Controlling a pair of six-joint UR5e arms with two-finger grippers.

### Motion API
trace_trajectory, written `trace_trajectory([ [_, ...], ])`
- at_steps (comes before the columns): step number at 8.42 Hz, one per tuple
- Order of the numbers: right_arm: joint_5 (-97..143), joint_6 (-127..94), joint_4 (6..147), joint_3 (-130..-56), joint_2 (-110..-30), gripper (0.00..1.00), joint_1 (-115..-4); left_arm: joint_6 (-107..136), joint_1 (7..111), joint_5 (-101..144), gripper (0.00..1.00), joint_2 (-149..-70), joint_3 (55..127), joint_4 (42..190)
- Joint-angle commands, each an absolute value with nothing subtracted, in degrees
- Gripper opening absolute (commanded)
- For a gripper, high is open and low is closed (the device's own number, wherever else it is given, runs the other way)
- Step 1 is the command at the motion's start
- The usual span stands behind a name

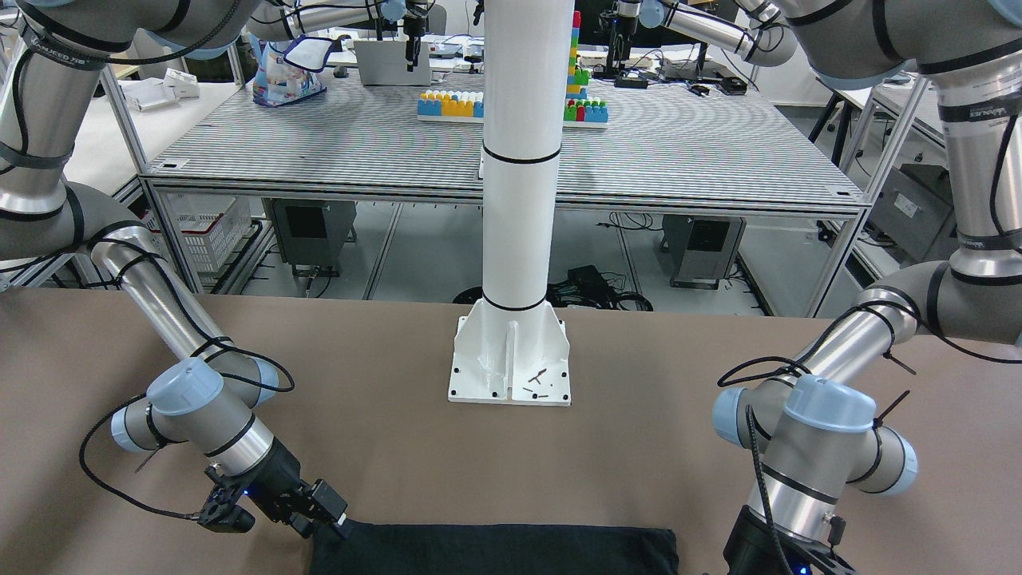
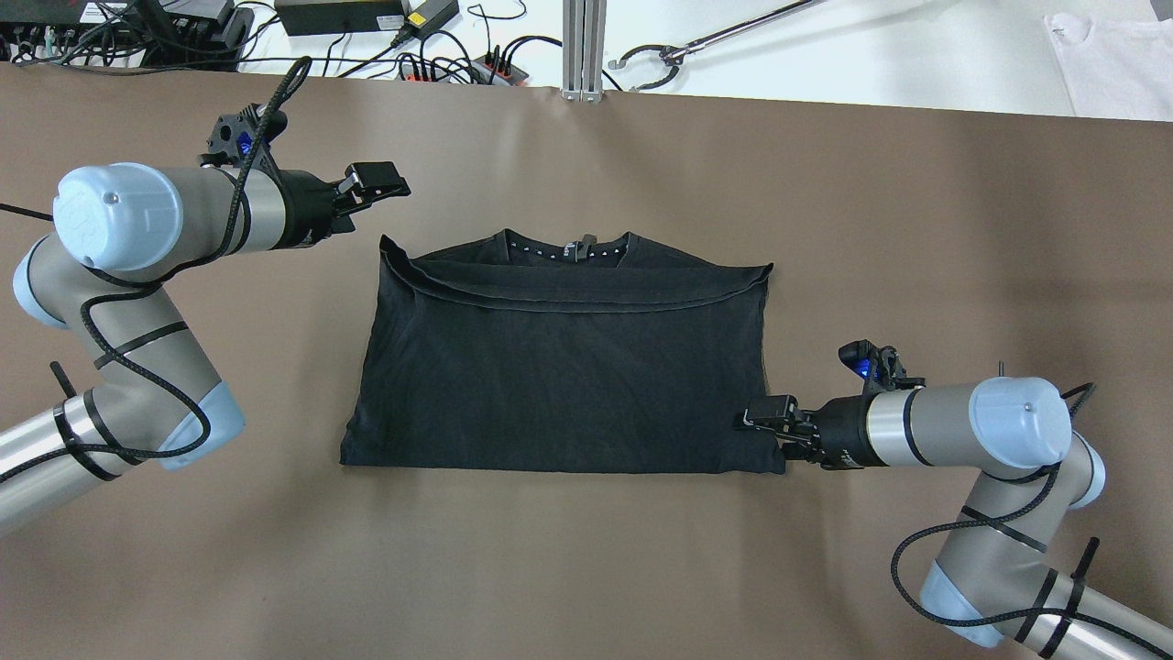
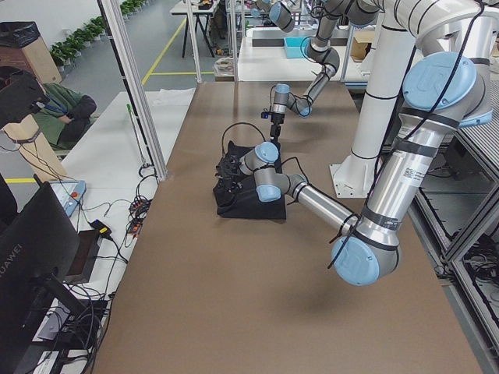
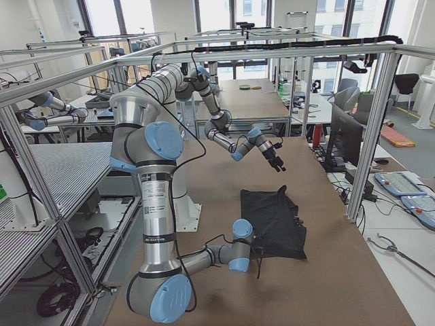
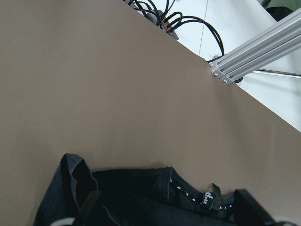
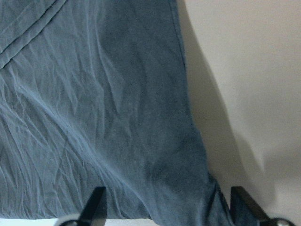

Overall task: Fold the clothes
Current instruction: 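Grasp the folded shirt's near corner with the right gripper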

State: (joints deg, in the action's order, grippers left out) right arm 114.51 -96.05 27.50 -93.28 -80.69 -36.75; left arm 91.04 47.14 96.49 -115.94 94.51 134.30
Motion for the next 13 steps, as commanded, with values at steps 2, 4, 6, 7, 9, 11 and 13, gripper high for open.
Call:
trace_trajectory([
  [2, 114.43, -95.89, 27.51, -92.64, -81.04, 0.93, -36.56, 91.14, 47.02, 96.15, 1.0, -116.02, 94.48, 134.3],
  [4, 114.17, -95.89, 27.51, -92.55, -81.04, 0.93, -36.3, 91.05, 47.02, 96.15, 1.0, -116.02, 94.48, 134.38],
  [6, 113.73, -95.36, 27.51, -92.2, -81.21, 0.93, -35.33, 90.88, 47.11, 96.07, 1.0, -116.02, 94.48, 134.38],
  [7, 113.73, -95.36, 27.51, -92.2, -81.21, 0.92, -35.25, 90.88, 47.11, 96.15, 1.0, -116.02, 94.48, 134.38],
  [9, 113.64, -95.36, 27.51, -92.2, -81.12, 0.86, -34.63, 90.62, 47.11, 96.15, 1.0, -115.93, 94.39, 134.38],
  [11, 113.64, -96.07, 27.51, -92.11, -81.21, 0.38, -34.63, 90.62, 47.11, 96.15, 1.0, -115.93, 94.48, 134.38],
  [13, 113.73, -95.98, 27.42, -92.02, -81.12, 0.0, -34.63, 90.62, 47.11, 96.06, 1.0, -115.93, 94.48, 134.38],
])
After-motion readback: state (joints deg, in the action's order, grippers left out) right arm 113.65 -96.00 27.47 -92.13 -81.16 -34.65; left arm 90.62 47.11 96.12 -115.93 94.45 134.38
